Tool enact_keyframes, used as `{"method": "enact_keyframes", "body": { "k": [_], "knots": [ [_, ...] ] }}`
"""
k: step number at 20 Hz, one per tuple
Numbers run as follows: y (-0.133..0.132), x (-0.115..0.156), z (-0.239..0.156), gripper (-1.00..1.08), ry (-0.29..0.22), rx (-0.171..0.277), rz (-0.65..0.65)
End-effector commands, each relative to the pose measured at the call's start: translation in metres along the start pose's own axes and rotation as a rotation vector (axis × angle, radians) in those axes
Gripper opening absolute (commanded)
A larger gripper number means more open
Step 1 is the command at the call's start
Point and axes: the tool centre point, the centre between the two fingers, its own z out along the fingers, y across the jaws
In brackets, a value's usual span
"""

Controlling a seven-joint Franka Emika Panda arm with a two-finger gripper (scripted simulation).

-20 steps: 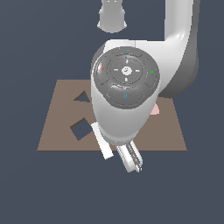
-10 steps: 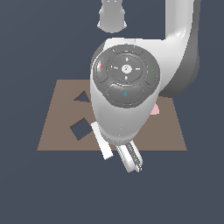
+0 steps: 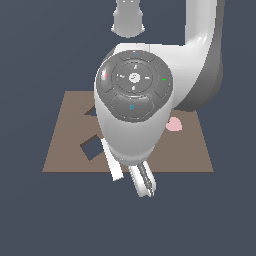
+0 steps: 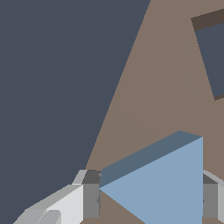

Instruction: Insert a designated object into the corresponding slot on a board.

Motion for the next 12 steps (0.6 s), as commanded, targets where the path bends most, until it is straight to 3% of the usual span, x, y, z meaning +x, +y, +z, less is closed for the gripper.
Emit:
{"method": "enact_keyframes", "body": {
  "k": [1,12],
  "knots": [
    [0.003,0.006,-0.001,-1.0,0.0,0.0,0.042],
    [0.039,0.046,-0.002,-1.0,0.0,0.001,0.384]
  ]
}}
